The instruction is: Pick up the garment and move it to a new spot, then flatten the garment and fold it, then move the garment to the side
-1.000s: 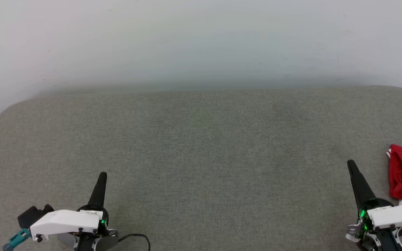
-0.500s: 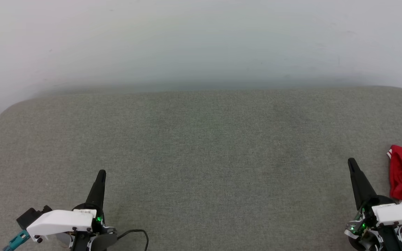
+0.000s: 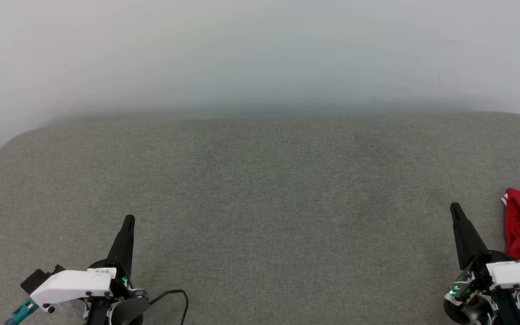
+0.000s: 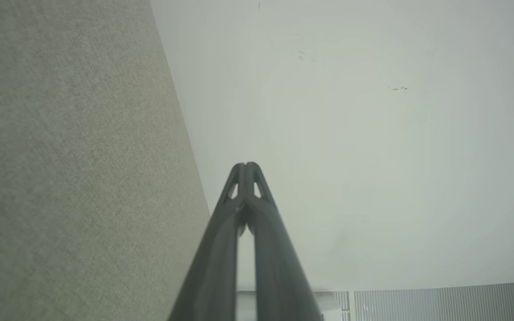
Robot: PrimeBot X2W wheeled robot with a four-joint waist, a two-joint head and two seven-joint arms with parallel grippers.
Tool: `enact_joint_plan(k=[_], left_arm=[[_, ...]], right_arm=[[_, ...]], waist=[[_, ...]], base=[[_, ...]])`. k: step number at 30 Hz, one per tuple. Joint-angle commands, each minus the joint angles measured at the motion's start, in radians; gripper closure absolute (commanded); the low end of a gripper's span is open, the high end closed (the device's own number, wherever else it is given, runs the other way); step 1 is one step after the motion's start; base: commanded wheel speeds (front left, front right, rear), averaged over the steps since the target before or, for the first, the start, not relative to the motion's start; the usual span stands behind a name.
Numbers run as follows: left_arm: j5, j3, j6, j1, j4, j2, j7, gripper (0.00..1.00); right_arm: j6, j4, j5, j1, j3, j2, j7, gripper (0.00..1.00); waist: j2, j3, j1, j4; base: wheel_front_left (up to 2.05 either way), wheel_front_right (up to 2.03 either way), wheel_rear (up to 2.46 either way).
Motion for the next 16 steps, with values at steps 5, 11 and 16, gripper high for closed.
enact_joint_plan(k=[5, 11, 16], left_arm=[[-0.041, 0.011, -0.008, -0.011, -0.004, -0.004, 0.013, 1.0], [-0.057, 0.014, -0.011, -0.011, -0.004, -0.006, 0.018, 1.0], [-0.058, 0.014, -0.011, -0.011, -0.004, -0.006, 0.017, 1.0]], right_arm=[[0.0, 0.013, 0.045, -0.021, -0.003, 0.006, 0.005, 1.0], [0.0, 0.017, 0.063, -0.025, -0.003, 0.007, 0.005, 1.0], [0.0, 0.017, 0.063, -0.025, -0.004, 0.007, 0.005, 1.0]], waist=[[-0.0001, 0.0, 0.0, 0.001], [-0.0001, 0.0, 0.0, 0.002], [-0.0001, 0.0, 0.0, 0.002]], base=[[0.0, 0.0, 0.0], [0.0, 0.0, 0.0], [0.0, 0.0, 0.0]])
